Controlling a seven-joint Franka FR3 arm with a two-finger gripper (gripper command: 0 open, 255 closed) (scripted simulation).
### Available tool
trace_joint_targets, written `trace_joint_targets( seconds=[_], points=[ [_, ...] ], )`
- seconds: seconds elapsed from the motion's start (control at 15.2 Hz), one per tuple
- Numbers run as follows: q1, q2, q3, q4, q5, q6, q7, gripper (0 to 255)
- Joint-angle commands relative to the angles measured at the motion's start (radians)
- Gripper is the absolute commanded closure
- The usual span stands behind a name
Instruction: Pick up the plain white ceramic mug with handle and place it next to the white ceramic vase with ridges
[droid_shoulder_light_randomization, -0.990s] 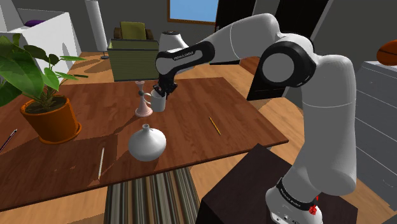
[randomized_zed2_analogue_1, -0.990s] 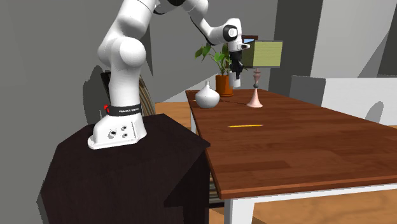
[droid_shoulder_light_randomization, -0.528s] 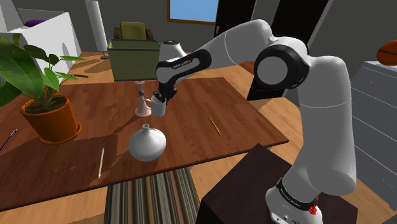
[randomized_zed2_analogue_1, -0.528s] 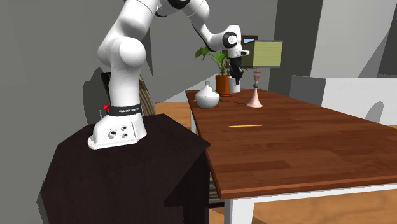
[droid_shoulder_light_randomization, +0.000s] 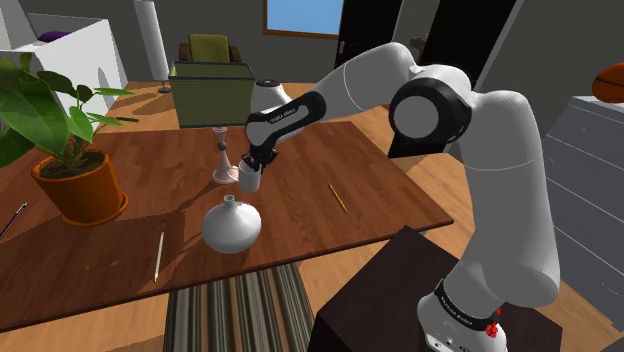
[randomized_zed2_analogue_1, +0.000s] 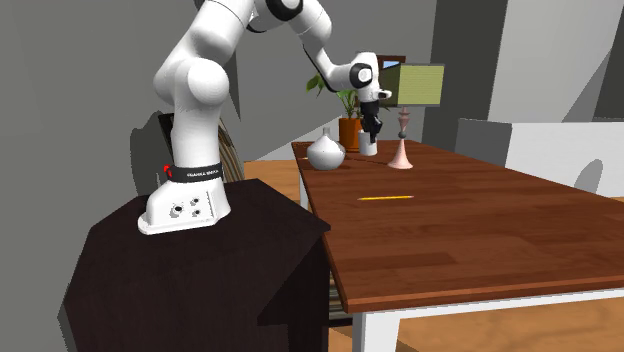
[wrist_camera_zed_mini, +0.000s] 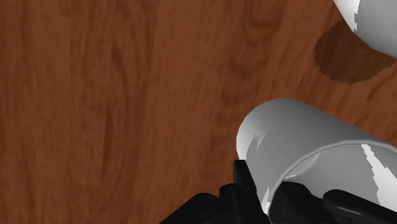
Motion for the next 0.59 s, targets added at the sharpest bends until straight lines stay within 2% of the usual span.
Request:
trace_joint_targets(
  seconds=[0.0, 0.53],
  points=[
    [0.000, 0.010, 0.001, -0.010, 0.001, 0.021, 0.001, 255],
    [-0.004, 0.077, 0.007, -0.017, 0.008, 0.095, -0.002, 255]
  ],
)
